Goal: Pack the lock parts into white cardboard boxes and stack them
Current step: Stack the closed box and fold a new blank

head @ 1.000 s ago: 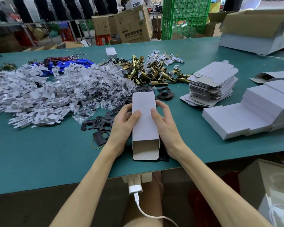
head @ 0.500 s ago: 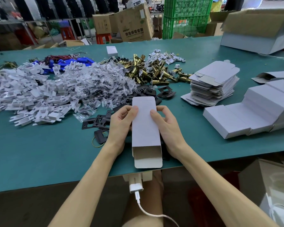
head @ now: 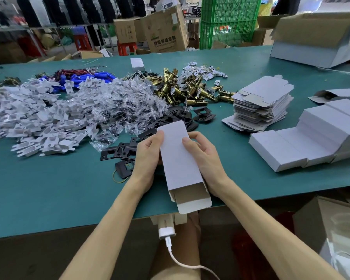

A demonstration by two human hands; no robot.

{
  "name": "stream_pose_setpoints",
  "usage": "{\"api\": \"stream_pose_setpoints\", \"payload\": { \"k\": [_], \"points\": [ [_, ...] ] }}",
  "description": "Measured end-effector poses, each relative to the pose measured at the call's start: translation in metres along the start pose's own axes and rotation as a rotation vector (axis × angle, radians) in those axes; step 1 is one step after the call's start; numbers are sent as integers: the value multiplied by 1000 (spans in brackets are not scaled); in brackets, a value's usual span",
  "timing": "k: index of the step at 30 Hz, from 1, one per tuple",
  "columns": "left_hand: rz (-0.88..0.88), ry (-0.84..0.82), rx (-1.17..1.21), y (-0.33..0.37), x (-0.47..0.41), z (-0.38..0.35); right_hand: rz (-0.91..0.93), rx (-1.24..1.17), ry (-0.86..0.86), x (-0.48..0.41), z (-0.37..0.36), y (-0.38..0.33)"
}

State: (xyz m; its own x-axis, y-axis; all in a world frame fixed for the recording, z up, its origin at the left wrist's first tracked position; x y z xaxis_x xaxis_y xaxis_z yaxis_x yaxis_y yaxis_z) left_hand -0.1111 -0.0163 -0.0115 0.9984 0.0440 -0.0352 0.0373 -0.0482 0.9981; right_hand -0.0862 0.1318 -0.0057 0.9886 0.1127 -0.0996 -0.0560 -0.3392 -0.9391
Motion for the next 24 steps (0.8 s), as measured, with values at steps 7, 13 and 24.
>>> {"api": "stream_pose_setpoints", "payload": {
  "k": [7,13,24],
  "points": [
    [6,-121,-26,-1,2,-8,5,-56,1,0,1,-2],
    [-54,81,19,-2,-3,12,2,-13,95,-4,7,-2],
    [-209,589,381,16,4,60,21,300,154,-8,8,8]
  ]
}}
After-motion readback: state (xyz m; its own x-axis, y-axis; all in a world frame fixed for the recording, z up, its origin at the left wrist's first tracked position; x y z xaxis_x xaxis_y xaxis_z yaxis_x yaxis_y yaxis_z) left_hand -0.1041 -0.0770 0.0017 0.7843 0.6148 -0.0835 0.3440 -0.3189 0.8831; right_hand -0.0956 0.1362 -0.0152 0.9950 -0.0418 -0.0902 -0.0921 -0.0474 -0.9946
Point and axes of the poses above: each hand's wrist, its own x-axis away from the middle knuckle, its own z-axis out of the back of the hand, y = z × x, the point moved 7 cm from there along -x, towards the middle knuckle, and after that the axes turned 6 degrees about -x, right-handed, at the moved point
